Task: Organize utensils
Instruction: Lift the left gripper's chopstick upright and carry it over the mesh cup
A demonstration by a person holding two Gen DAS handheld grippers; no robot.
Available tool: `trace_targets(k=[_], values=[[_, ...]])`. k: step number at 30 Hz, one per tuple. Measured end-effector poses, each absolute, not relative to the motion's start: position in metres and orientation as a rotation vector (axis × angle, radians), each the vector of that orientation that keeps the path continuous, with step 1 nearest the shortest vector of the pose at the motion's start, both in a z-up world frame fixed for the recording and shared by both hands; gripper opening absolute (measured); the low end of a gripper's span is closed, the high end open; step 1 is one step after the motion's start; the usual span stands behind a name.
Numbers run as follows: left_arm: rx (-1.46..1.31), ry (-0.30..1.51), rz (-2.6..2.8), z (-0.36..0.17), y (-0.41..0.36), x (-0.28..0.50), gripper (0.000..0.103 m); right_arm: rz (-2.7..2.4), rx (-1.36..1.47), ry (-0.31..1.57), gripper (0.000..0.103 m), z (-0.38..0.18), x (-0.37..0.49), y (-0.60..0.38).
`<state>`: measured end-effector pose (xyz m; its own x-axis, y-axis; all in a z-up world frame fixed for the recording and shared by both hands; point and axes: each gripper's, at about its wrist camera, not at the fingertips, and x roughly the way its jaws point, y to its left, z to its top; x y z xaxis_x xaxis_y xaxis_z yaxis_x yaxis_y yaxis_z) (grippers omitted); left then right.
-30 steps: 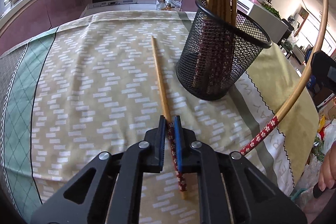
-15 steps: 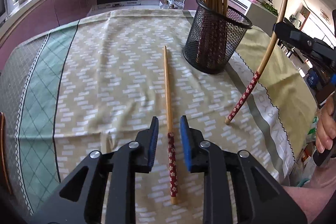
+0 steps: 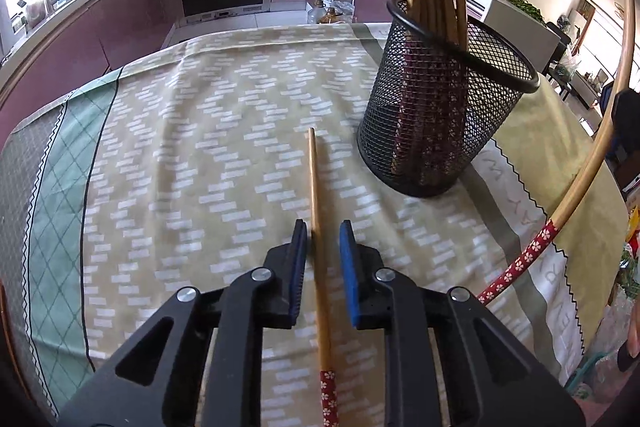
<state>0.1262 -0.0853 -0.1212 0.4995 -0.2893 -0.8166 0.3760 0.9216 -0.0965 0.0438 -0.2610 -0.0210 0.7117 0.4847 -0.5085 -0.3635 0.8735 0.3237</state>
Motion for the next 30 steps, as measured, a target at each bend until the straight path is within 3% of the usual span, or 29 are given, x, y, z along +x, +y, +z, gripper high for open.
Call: trace_targets(k=[1, 11, 30], values=[[0.093, 0.969, -0.397, -0.122, -0.085, 0.127, 0.008, 0.475, 0.207, 0.620, 0.006, -0.021, 0.044, -0.261], [0.056, 0.948, -0.414, -0.112, -0.087, 0.119, 0.007, 0.478, 0.198, 0.619, 0.006, -0.018, 0.047, -0.257], [-0.024, 0.789, -0.522, -0.036, -0.074, 0.077, 0.007, 0.479, 0.184, 0.588, 0.006, -0.006, 0.045, -0.256]])
